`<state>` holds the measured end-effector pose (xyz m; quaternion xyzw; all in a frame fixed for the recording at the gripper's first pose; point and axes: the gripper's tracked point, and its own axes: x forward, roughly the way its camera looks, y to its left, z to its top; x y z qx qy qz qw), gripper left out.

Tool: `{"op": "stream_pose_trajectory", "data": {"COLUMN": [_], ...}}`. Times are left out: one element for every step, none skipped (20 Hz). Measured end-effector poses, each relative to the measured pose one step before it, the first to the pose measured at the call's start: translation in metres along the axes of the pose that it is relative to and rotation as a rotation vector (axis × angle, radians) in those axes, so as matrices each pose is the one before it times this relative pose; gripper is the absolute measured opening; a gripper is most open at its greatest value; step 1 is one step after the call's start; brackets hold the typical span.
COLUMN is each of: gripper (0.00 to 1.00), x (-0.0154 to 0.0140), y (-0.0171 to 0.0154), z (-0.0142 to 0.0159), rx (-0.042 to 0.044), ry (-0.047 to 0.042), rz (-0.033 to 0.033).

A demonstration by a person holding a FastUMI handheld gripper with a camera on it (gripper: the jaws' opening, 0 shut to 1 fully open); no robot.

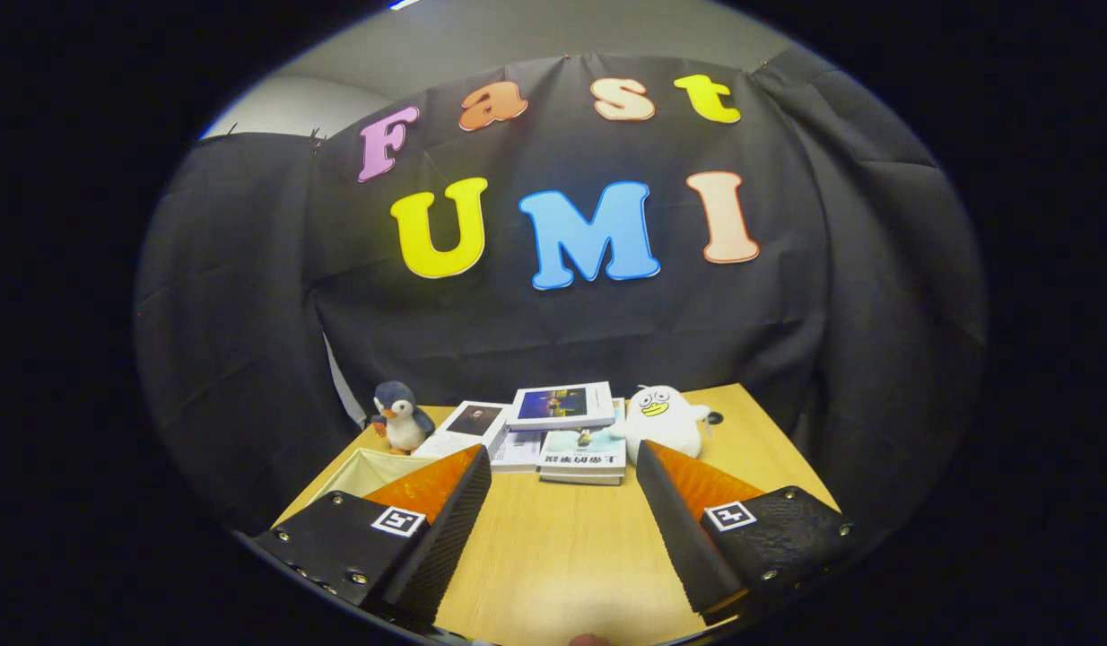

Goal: Open the storage box then place both shoes into the box .Put the left shoe in first, then the right shoe, with the right side of both shoes facing outward in a uniform manner.

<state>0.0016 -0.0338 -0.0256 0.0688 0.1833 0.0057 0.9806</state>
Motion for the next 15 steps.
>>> {"op": "stream_pose_trajectory", "data": {"gripper": [0.98,0.98,0.98,0.98,0.98,0.97,0.98,0.98,0.98,0.98,0.98,0.98,0.98,0.97,0.98], "x": [-0.00578,-0.00558,-0.00404,-0.00363,-0.00244,-0.00103,-0.00133,-0.00040,-0.00039,0.00015,-0.00006,-0.00083,0.00044,-0.00047,-0.00021], "y": [-0.00656,-0.00447,-0.00369,-0.00317,-0.00237,-0.00172,-0.00321,-0.00008,0.00025,0.00065,0.00033,0.00001,-0.00036,0.00007,0.00080], "z": [0.00656,0.00511,0.00085,0.00016,0.00059,-0.00082,-0.00062,0.00029,0.00032,0.00151,0.00085,0.00110,0.00083,0.00076,0.00232], "rx": [-0.00469,-0.00131,-0.00114,0.00188,0.00330,0.00373,0.00683,0.00650,0.00670,0.00151,-0.00306,-0.00883,-0.00839,-0.00772,-0.00398], "ry": [-0.03983,-0.02871,-0.01484,-0.00934,-0.00670,-0.00404,-0.00377,-0.00248,-0.00989,-0.00652,-0.01028,-0.00512,-0.00695,-0.00273,-0.00745], "rz": [-0.01202,-0.00977,-0.00487,-0.00559,-0.00328,-0.00334,-0.00416,0.00070,0.00115,0.00508,0.00292,0.00029,-0.00319,-0.00111,-0.00060]}}
